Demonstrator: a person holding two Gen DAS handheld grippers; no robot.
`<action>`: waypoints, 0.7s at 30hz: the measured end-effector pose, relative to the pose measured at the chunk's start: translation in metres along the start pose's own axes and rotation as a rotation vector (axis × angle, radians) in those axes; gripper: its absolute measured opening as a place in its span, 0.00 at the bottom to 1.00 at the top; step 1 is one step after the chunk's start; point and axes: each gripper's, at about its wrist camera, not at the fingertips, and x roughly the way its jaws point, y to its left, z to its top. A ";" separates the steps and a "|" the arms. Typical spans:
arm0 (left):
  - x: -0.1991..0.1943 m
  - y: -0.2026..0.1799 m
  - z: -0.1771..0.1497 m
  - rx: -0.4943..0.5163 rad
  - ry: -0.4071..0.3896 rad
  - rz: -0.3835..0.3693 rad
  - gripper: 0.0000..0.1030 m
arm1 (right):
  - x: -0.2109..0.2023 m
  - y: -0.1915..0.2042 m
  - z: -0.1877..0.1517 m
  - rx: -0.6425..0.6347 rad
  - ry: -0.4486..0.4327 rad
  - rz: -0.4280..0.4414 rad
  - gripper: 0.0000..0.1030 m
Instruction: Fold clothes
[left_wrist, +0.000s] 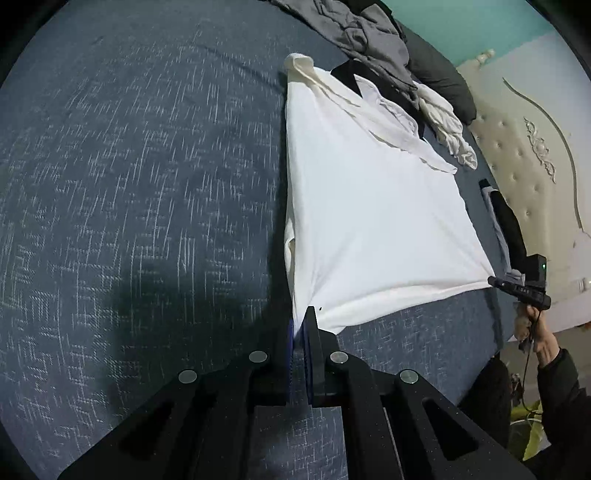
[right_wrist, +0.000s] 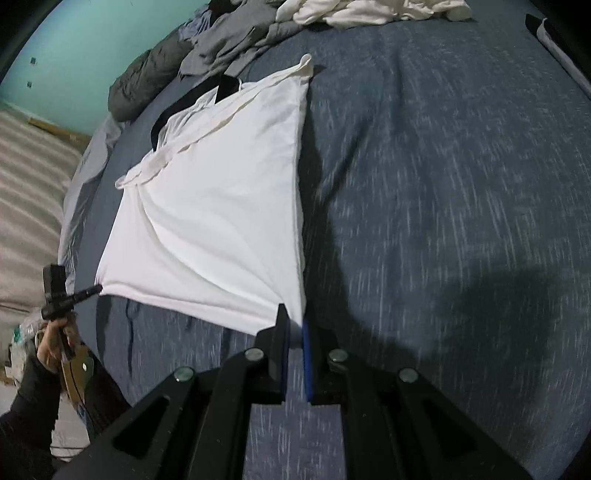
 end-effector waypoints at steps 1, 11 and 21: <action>0.001 -0.001 0.002 0.000 0.006 0.011 0.06 | 0.002 0.001 0.002 -0.003 0.001 0.003 0.06; -0.020 -0.001 0.029 -0.012 -0.060 0.155 0.34 | -0.032 0.006 0.040 -0.039 -0.155 -0.092 0.24; 0.037 -0.038 0.128 0.154 -0.143 0.194 0.34 | 0.029 0.050 0.140 -0.161 -0.197 -0.077 0.26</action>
